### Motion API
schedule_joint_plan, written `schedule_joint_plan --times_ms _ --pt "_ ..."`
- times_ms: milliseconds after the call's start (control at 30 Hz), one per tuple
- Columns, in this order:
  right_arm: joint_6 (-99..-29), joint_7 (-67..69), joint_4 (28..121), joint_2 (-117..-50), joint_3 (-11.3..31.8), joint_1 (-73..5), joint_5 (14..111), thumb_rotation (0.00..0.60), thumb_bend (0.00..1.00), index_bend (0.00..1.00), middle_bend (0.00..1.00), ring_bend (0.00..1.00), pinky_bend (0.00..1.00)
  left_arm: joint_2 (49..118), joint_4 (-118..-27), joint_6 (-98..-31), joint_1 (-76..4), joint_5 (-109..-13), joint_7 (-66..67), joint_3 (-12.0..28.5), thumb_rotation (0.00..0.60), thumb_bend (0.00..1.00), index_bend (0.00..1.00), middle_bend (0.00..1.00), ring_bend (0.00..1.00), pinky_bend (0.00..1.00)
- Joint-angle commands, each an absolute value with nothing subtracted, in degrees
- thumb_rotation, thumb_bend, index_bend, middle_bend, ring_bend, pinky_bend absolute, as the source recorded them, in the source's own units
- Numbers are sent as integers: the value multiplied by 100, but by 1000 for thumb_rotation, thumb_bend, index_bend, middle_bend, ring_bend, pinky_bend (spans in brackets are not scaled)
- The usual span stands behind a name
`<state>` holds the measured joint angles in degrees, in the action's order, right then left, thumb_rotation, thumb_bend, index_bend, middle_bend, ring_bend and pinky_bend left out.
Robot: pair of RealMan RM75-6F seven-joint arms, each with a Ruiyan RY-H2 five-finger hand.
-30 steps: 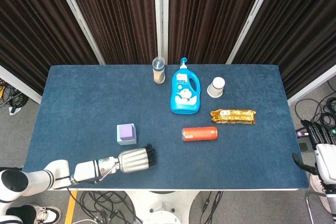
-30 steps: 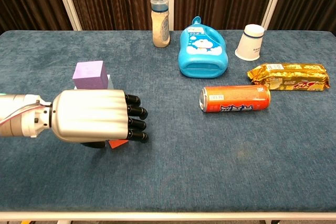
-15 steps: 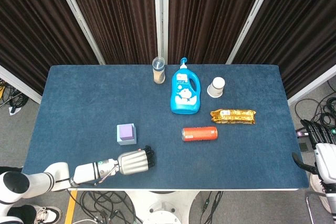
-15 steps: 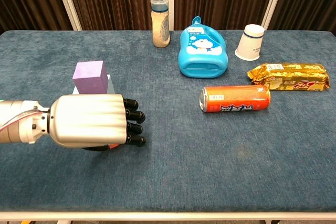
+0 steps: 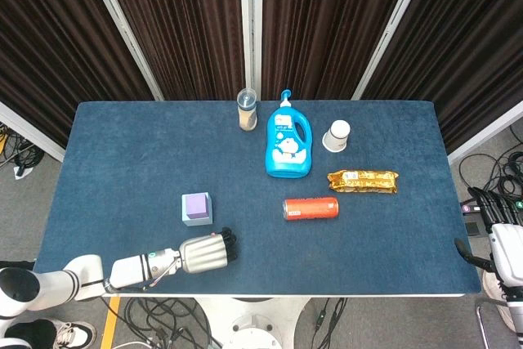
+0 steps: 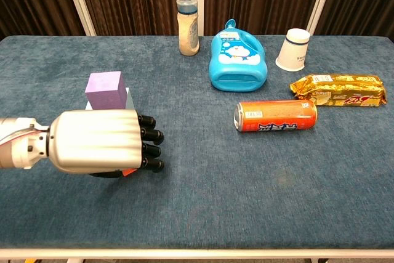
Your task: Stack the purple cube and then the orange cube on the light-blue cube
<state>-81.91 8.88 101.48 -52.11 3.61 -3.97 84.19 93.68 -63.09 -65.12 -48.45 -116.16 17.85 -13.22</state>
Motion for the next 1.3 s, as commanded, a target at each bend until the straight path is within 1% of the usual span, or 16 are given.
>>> schedule_joint_plan --times_ms 33,333,667,833,1067,1300 --pt "-8192 889 10150 -5207 359 -397 8424 600 232 39 75 0 0 9301 -6392 -6570 -4806 -11625 1844 -1337 600 284 452 608 370 416" --pt "-8185 871 10168 -5201 370 -405 8408 600 232 39 75 0 0 8959 -6887 -6717 -4748 -11631 2038 -1292 600 287 465 624 385 429" --pt "-8223 967 10151 -5179 340 -373 8468 600 232 39 75 0 0 7878 -8222 -6831 -4380 -11501 2719 -1417 600 287 465 625 392 437" --pt "-8264 979 10139 -5183 322 -349 8510 600 232 39 75 0 0 7337 -8593 -6930 -4142 -11369 2930 -1451 600 288 465 628 396 440" --pt "-8266 883 10151 -5214 327 -350 8489 600 232 39 75 0 0 6942 -8514 -7100 -3890 -11173 2712 -1403 600 287 465 628 399 442" --pt "-8215 732 10174 -5257 342 -381 8431 600 232 39 75 0 0 6808 -8081 -7344 -3600 -10757 2191 -1168 600 294 465 629 405 447"
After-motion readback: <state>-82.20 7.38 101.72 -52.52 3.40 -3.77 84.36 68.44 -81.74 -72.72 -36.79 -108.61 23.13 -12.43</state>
